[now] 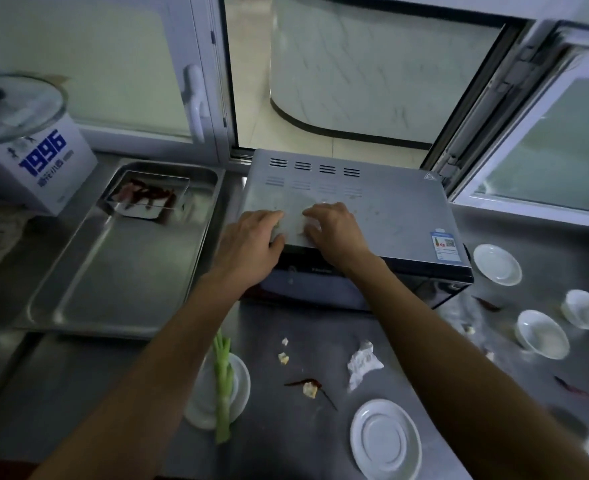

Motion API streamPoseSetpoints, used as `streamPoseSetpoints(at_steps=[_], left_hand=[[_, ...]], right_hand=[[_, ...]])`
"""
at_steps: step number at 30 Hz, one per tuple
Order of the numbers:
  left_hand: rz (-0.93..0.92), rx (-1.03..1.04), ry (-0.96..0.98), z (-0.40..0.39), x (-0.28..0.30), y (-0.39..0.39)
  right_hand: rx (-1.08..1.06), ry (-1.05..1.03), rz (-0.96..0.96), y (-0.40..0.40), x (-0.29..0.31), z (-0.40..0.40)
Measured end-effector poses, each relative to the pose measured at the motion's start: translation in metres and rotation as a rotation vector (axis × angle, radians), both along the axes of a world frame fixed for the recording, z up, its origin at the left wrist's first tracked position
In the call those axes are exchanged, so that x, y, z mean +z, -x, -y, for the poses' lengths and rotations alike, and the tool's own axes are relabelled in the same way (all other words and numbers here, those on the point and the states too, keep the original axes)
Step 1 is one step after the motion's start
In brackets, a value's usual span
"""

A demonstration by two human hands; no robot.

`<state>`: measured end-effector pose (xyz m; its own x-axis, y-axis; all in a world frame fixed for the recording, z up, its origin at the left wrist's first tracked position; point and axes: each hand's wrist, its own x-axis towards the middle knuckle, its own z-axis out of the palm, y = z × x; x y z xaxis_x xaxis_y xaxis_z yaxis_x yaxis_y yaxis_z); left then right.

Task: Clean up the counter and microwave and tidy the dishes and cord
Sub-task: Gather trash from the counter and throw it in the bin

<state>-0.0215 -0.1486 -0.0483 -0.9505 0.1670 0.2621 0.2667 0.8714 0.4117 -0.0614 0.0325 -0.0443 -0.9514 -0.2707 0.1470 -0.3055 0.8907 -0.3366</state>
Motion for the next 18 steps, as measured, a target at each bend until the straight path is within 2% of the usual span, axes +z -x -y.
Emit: streamPoseSetpoints(at_steps=[9, 18], left_hand=[[-0.072, -0.108, 0.008, 0.01, -0.006, 0.003], [-0.124, -0.166, 0.034, -0.027, -0.001, -0.039]], right_hand=[[-0.062, 0.152, -0.256, -0.021, -0.007, -0.005], [-0.049, 0.239, -0.321, -0.081, -0.012, -0.042]])
